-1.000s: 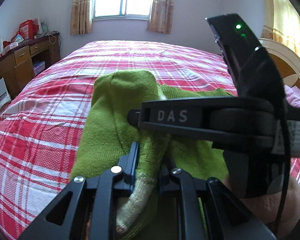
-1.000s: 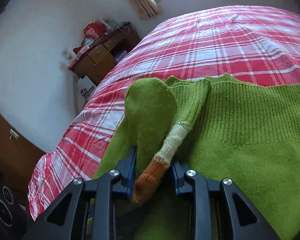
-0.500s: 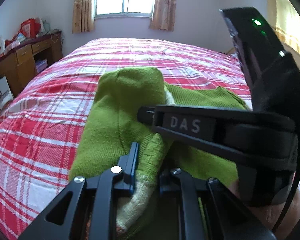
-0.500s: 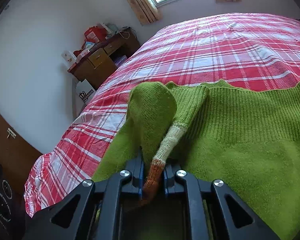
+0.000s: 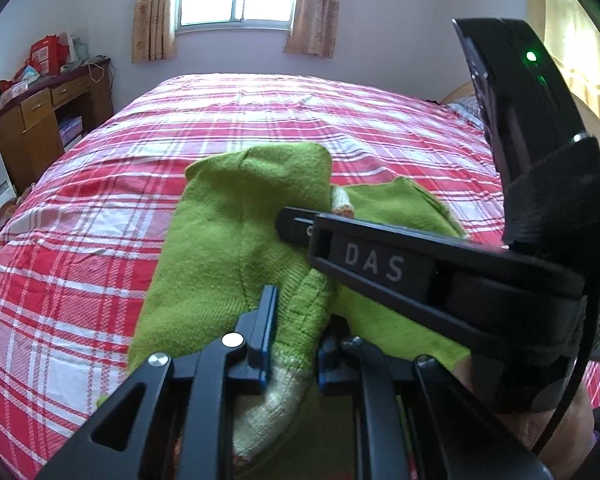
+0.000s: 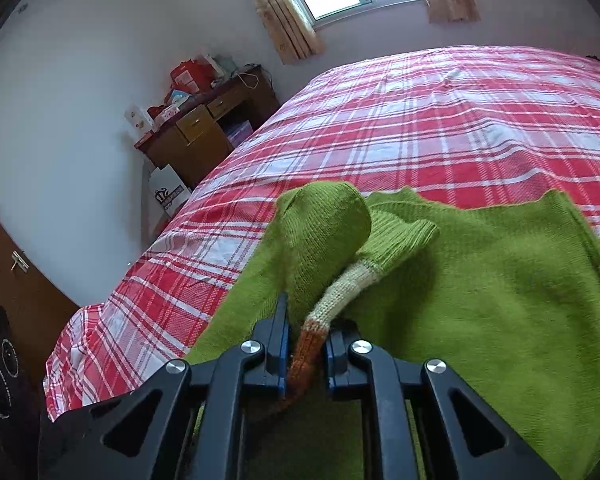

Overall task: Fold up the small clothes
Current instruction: 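Hold the edge with both grippers and fold the sweater over onto itself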

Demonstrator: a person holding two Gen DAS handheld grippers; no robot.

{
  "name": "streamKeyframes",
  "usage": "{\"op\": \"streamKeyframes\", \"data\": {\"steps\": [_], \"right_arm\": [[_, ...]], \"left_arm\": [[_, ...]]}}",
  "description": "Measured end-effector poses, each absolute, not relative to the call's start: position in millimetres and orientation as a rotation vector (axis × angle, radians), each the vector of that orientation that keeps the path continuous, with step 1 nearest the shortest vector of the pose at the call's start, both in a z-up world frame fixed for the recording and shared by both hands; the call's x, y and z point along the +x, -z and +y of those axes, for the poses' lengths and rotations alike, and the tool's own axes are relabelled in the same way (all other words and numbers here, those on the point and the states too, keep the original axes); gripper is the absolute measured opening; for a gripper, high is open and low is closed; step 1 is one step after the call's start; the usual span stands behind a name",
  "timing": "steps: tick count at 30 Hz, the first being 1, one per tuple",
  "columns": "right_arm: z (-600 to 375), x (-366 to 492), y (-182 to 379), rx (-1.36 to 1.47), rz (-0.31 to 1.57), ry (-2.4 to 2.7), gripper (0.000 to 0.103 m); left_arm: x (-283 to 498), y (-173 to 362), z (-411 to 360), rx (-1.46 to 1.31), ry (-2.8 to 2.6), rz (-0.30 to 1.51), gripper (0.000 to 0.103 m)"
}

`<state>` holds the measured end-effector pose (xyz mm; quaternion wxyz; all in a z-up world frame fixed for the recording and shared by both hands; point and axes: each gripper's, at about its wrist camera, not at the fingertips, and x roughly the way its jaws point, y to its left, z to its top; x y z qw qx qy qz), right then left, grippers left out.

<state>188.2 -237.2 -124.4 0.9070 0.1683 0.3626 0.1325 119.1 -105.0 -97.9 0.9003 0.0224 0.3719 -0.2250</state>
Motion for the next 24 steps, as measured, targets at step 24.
{"op": "streamKeyframes", "data": {"steps": [24], "right_arm": [[-352, 168, 122, 0.309, 0.766, -0.198, 0.013]], "left_arm": [[117, 99, -211, 0.074, 0.576, 0.821, 0.017]]}}
